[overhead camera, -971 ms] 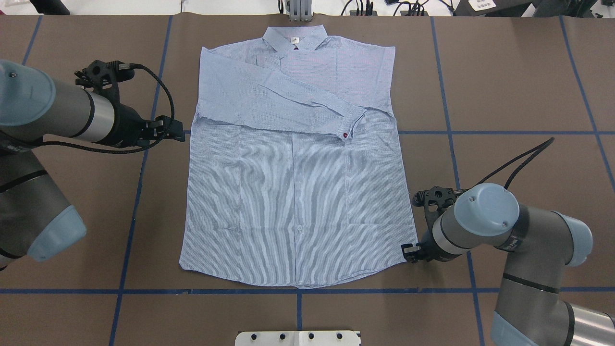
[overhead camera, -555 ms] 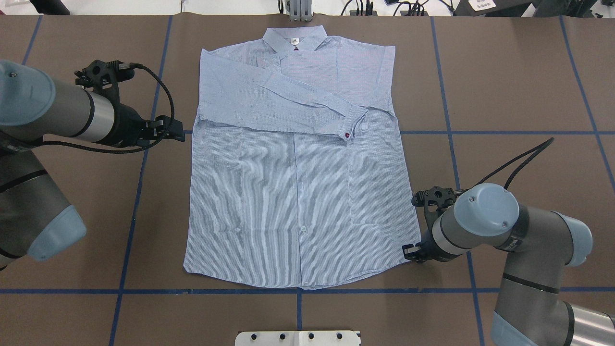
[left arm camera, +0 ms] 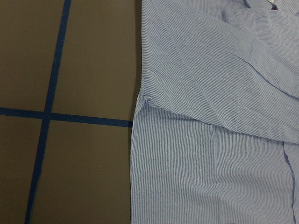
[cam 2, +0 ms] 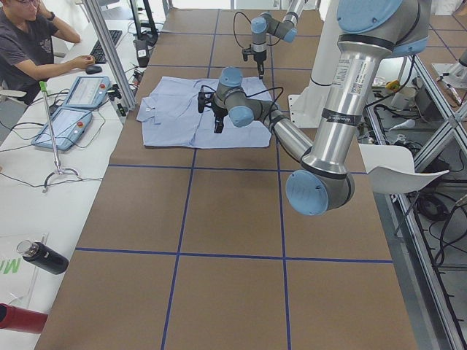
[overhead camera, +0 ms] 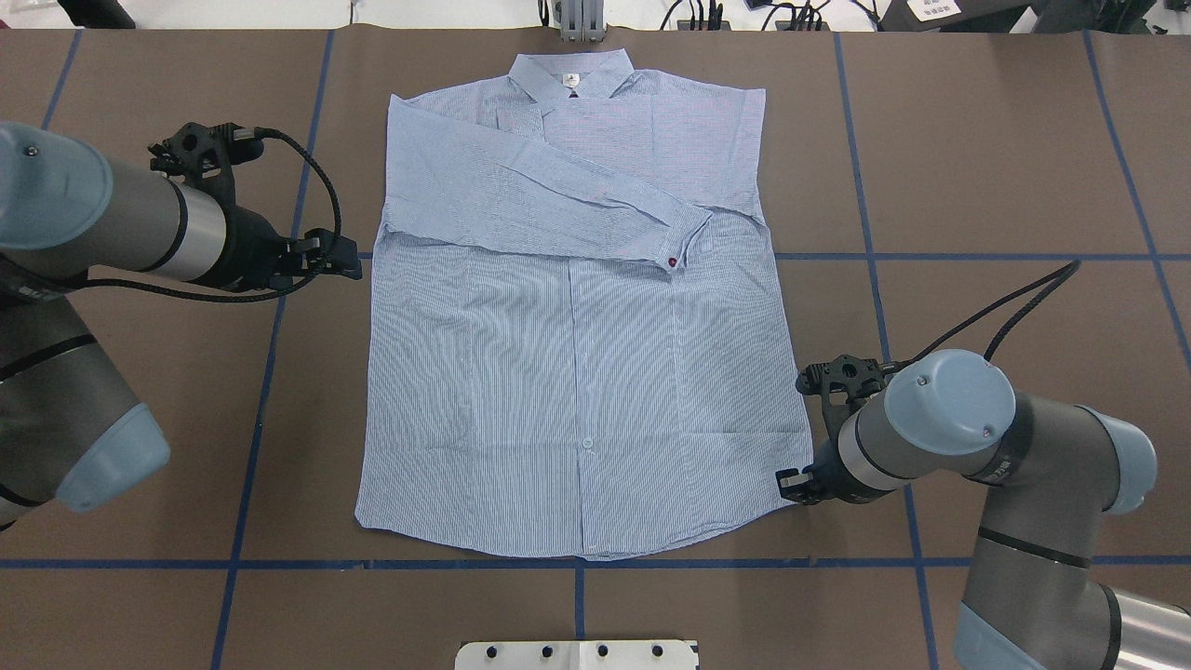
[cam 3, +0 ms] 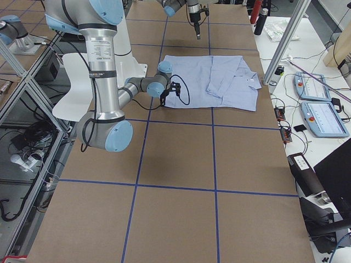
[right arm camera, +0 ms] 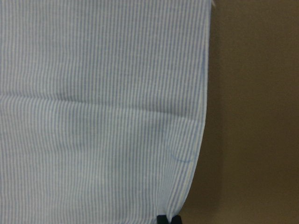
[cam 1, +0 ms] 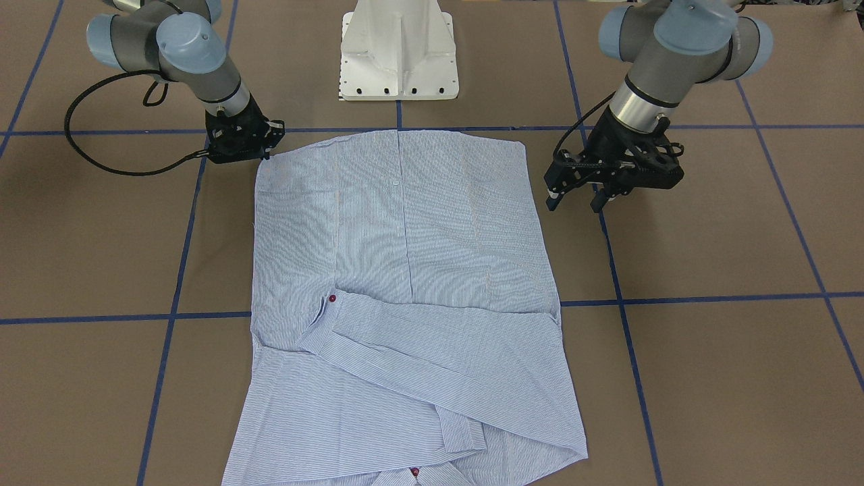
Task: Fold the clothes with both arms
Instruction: 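Position both grippers at the shirt's side edges, ready to grasp, then lower both grippers to the hem corners nearest the robot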
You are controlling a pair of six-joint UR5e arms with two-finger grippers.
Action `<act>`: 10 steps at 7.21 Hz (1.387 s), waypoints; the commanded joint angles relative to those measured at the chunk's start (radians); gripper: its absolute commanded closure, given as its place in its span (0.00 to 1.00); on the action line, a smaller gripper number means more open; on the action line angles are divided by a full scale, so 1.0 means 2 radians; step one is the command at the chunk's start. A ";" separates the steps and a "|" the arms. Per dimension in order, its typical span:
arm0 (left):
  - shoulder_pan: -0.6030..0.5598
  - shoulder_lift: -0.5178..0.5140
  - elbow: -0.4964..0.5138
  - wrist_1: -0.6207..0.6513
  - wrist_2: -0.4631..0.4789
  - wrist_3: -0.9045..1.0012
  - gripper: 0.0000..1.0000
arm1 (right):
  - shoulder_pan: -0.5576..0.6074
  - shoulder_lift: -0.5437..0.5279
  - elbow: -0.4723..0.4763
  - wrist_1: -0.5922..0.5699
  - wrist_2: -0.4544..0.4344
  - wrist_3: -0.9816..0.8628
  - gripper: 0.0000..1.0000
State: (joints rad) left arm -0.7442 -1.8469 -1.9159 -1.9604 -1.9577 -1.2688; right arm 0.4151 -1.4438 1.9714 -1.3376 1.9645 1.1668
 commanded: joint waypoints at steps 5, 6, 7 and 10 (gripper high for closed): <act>0.179 0.087 -0.074 0.005 0.064 -0.178 0.08 | 0.024 0.000 0.037 0.002 0.000 0.021 1.00; 0.205 0.087 -0.068 0.006 0.074 -0.193 0.13 | 0.024 0.001 0.041 0.002 0.000 0.021 1.00; 0.212 0.083 -0.054 0.007 0.082 -0.194 0.14 | 0.025 0.002 0.049 0.002 0.001 0.021 1.00; 0.212 0.074 -0.025 0.007 0.085 -0.193 0.25 | 0.028 0.000 0.050 0.002 0.002 0.021 1.00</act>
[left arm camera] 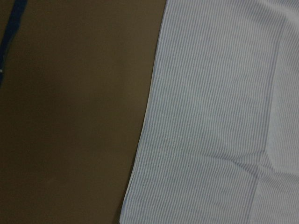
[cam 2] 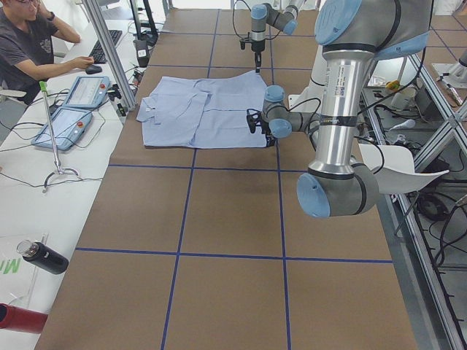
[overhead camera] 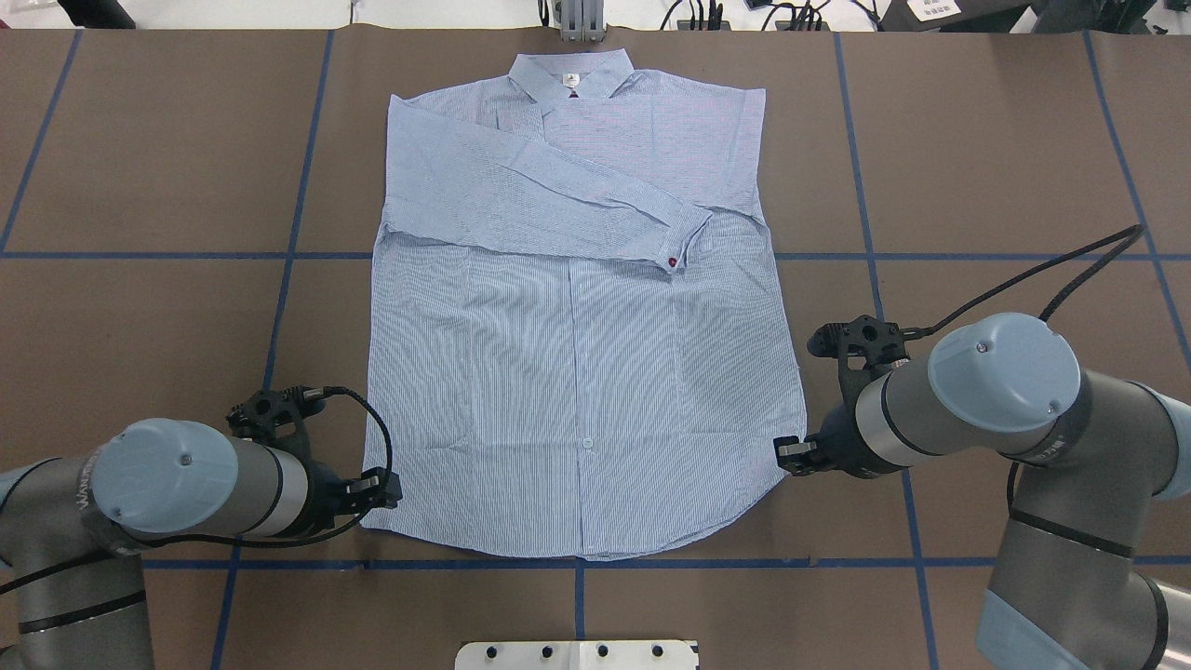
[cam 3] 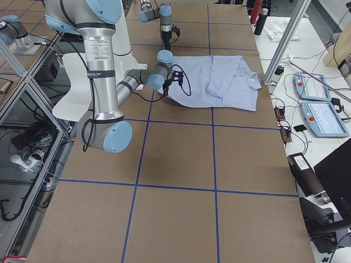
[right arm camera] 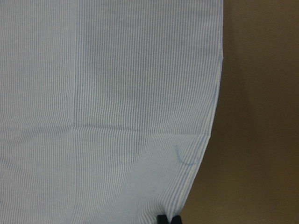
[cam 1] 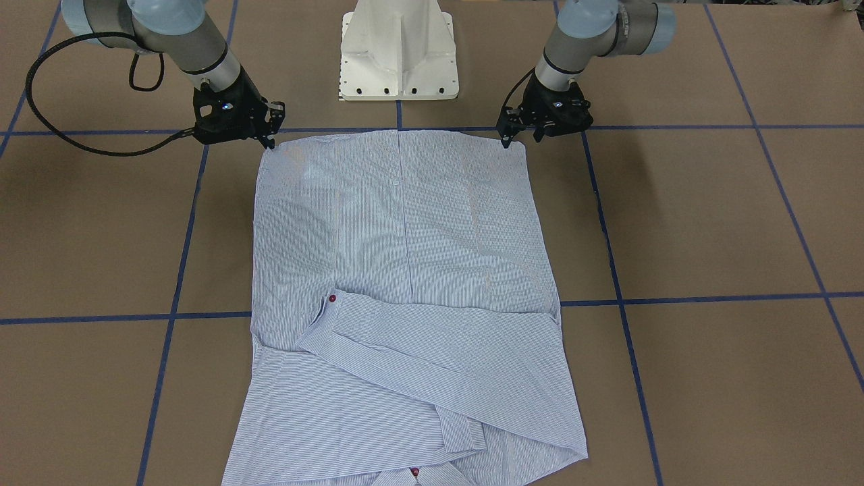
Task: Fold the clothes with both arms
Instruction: 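Lower both grippers to the hem corners nearest the robot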
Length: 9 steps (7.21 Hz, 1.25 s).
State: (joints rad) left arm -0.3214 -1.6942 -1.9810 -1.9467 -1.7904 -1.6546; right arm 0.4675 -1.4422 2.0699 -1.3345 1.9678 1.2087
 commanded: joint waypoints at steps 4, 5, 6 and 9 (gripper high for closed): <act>0.000 -0.003 0.007 0.015 0.015 -0.001 0.43 | 0.006 -0.001 0.000 -0.001 0.002 0.000 1.00; 0.001 -0.008 0.008 0.015 0.014 -0.001 0.46 | 0.006 -0.001 -0.001 -0.001 0.002 0.000 1.00; 0.001 -0.013 0.013 0.018 0.015 -0.001 0.48 | 0.008 -0.001 -0.002 -0.001 0.002 0.000 1.00; 0.001 -0.015 0.014 0.021 0.015 -0.001 0.49 | 0.008 -0.001 -0.003 -0.001 0.003 0.000 1.00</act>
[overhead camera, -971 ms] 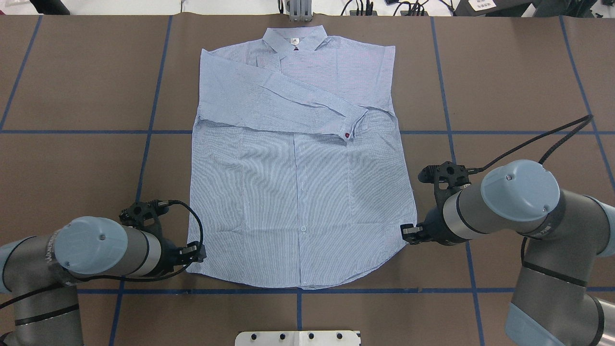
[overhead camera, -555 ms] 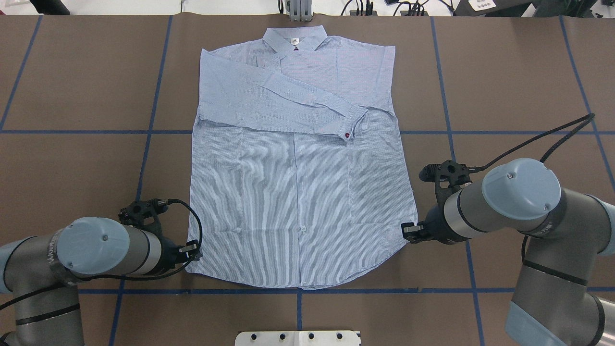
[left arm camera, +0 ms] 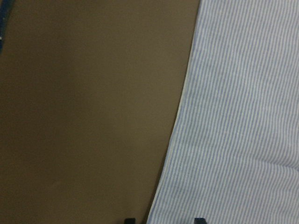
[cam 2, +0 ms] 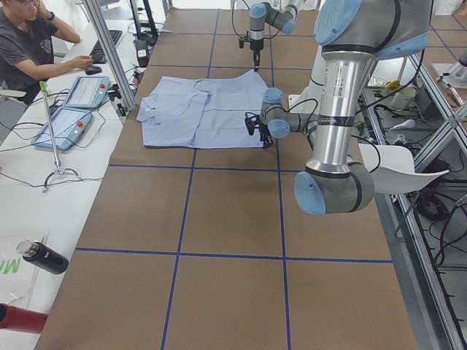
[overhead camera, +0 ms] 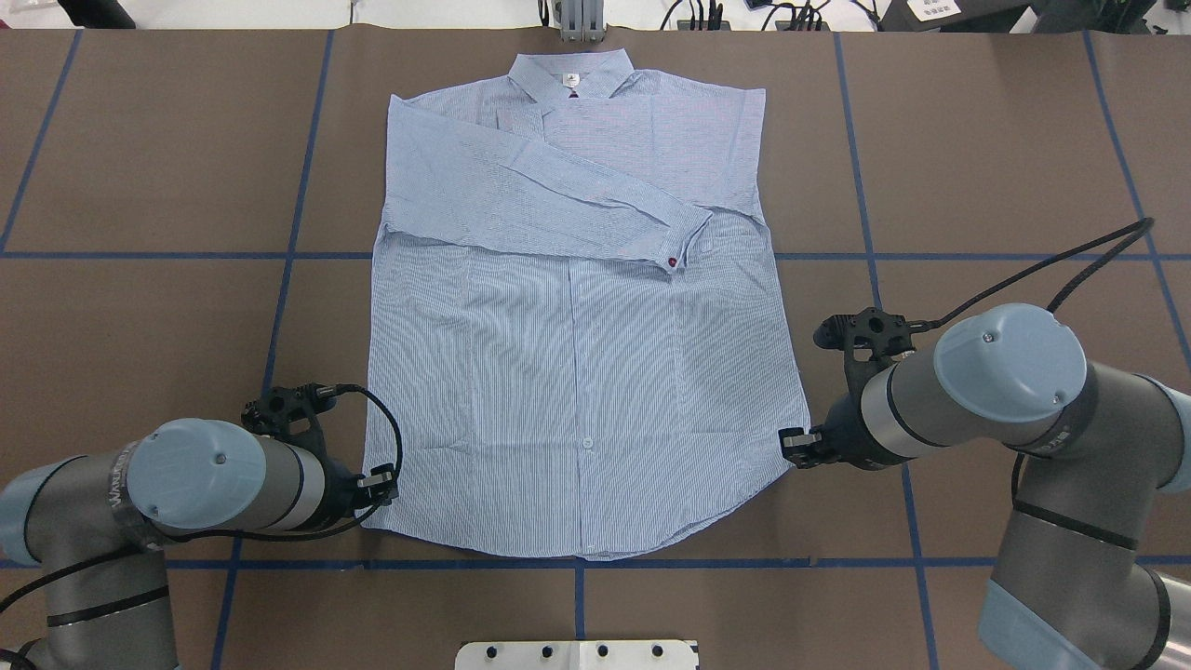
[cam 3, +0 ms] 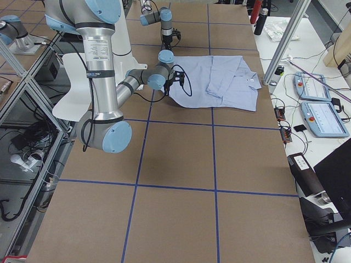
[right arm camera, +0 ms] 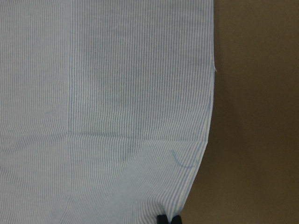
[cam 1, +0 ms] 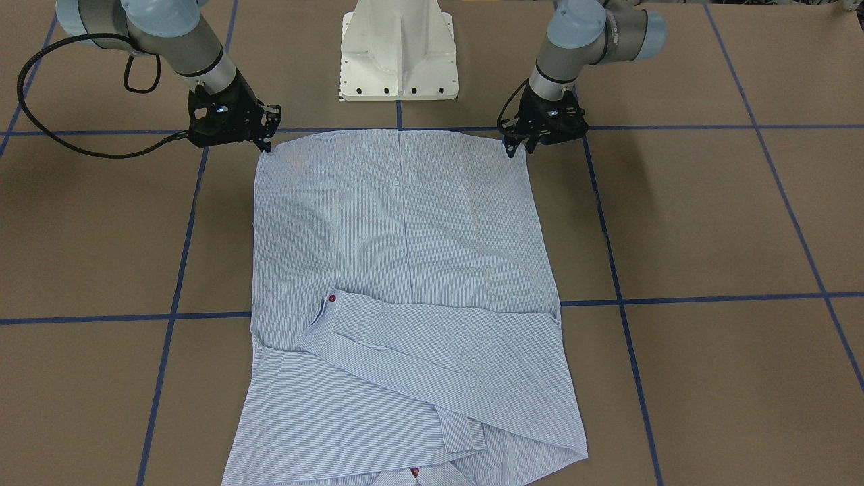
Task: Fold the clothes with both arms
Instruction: 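Lower both grippers to the hem corners nearest the robot, then grasp the hem corners with both grippers and lift them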
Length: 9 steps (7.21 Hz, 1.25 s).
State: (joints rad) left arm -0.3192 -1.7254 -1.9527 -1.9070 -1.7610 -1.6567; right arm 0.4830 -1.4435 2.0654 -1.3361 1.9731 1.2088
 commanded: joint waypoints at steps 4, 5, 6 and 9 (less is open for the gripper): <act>0.000 -0.003 -0.003 0.020 0.000 0.000 0.52 | 0.003 -0.001 0.000 0.000 0.004 0.000 1.00; 0.000 -0.003 -0.002 0.020 0.000 -0.001 0.56 | 0.003 -0.001 0.000 0.000 0.004 0.000 1.00; 0.000 -0.008 -0.002 0.020 0.000 -0.002 0.59 | 0.003 -0.001 0.000 -0.001 0.004 0.000 1.00; 0.000 -0.009 -0.002 0.023 0.000 -0.002 0.75 | 0.005 -0.002 -0.001 -0.001 0.004 0.000 1.00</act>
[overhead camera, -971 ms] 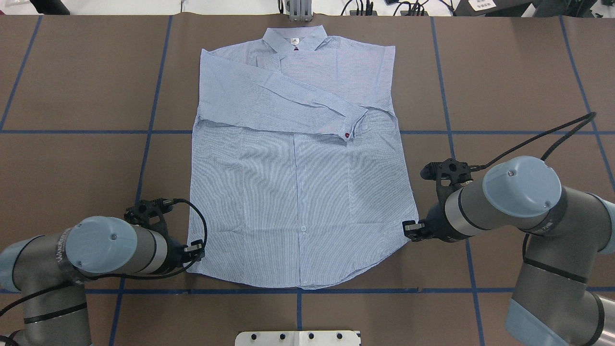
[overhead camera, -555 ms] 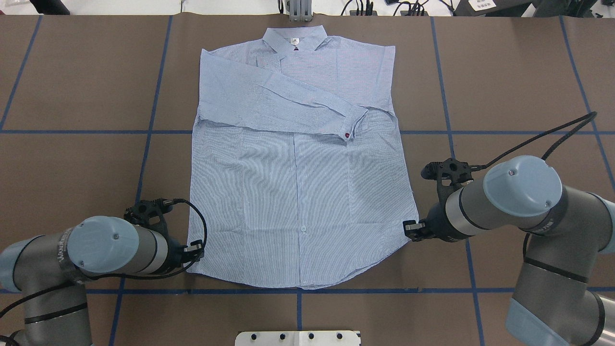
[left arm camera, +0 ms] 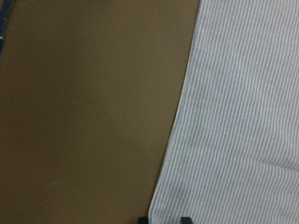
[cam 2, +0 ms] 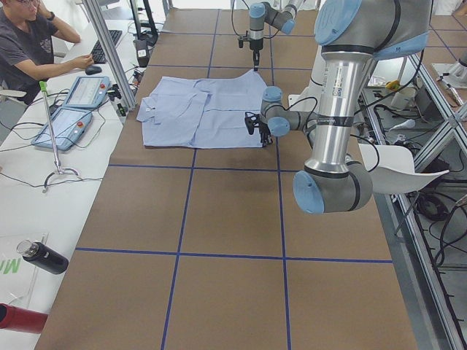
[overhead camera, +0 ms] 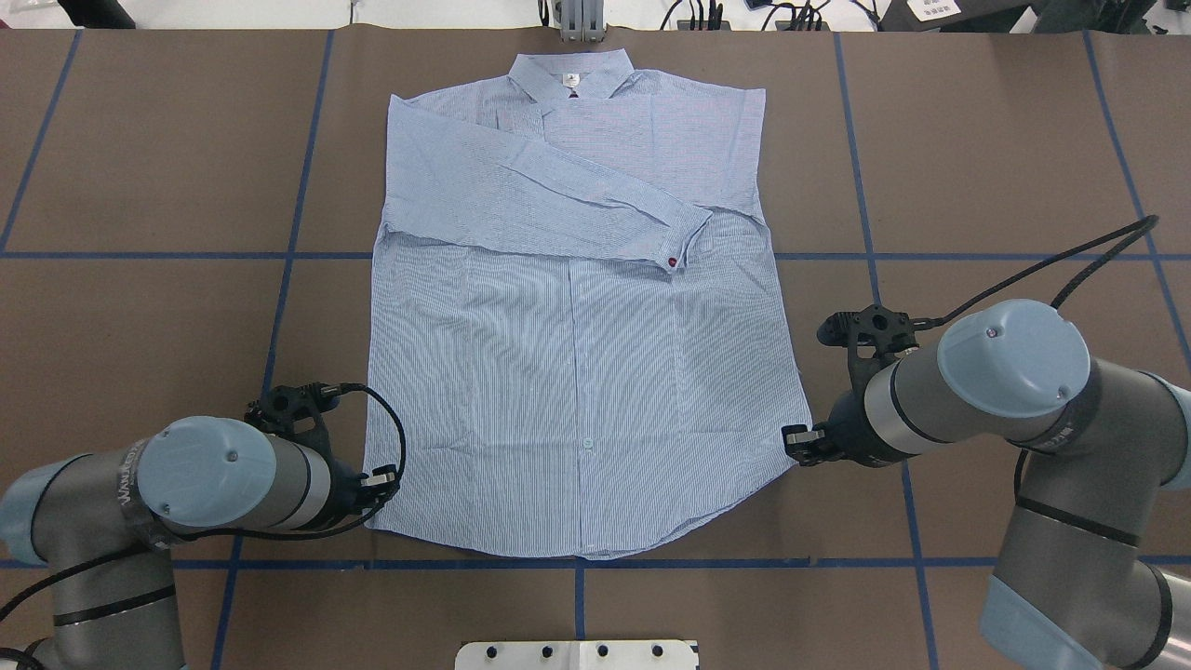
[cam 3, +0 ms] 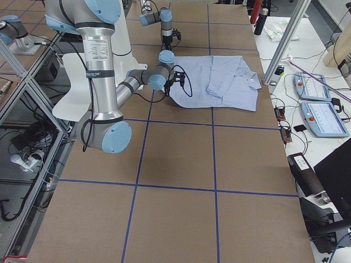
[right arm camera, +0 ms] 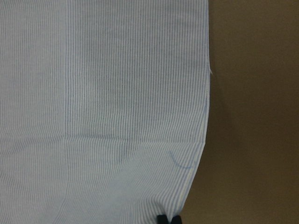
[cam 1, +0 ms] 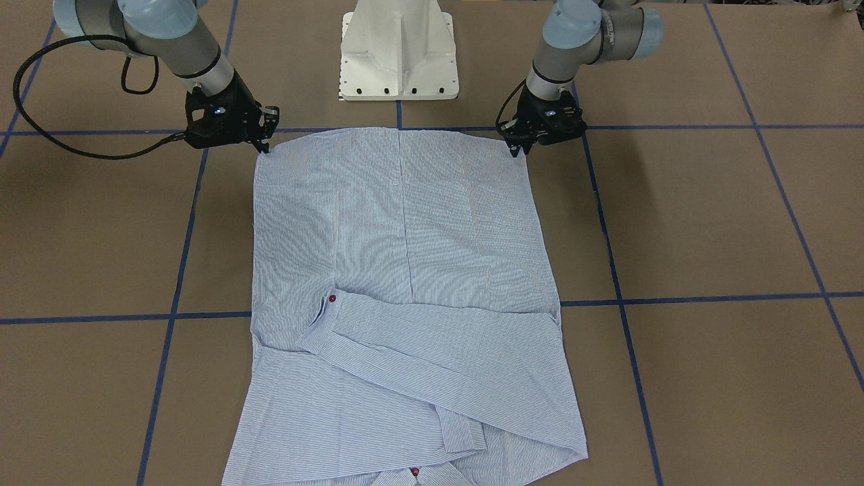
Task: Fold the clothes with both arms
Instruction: 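Grasp the hem corners with both grippers and lift them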
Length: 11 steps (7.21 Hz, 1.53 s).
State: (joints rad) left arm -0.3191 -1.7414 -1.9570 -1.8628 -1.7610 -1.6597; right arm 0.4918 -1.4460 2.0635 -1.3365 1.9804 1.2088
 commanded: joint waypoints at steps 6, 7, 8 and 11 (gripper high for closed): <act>0.000 -0.001 -0.003 0.019 0.000 -0.001 0.76 | 0.000 0.000 -0.002 -0.001 0.000 0.000 1.00; 0.001 0.000 -0.003 0.021 0.000 0.000 0.76 | 0.000 0.000 -0.002 -0.001 0.000 0.000 1.00; 0.001 -0.001 -0.005 0.030 0.000 0.000 0.76 | 0.000 0.000 -0.003 -0.001 0.000 0.000 1.00; 0.001 -0.011 -0.004 0.040 0.000 -0.001 0.76 | 0.001 0.000 -0.003 -0.001 0.000 0.000 1.00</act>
State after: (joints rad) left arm -0.3176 -1.7587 -1.9655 -1.7850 -1.7610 -1.6605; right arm 0.4937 -1.4465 2.0571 -1.3376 1.9804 1.2088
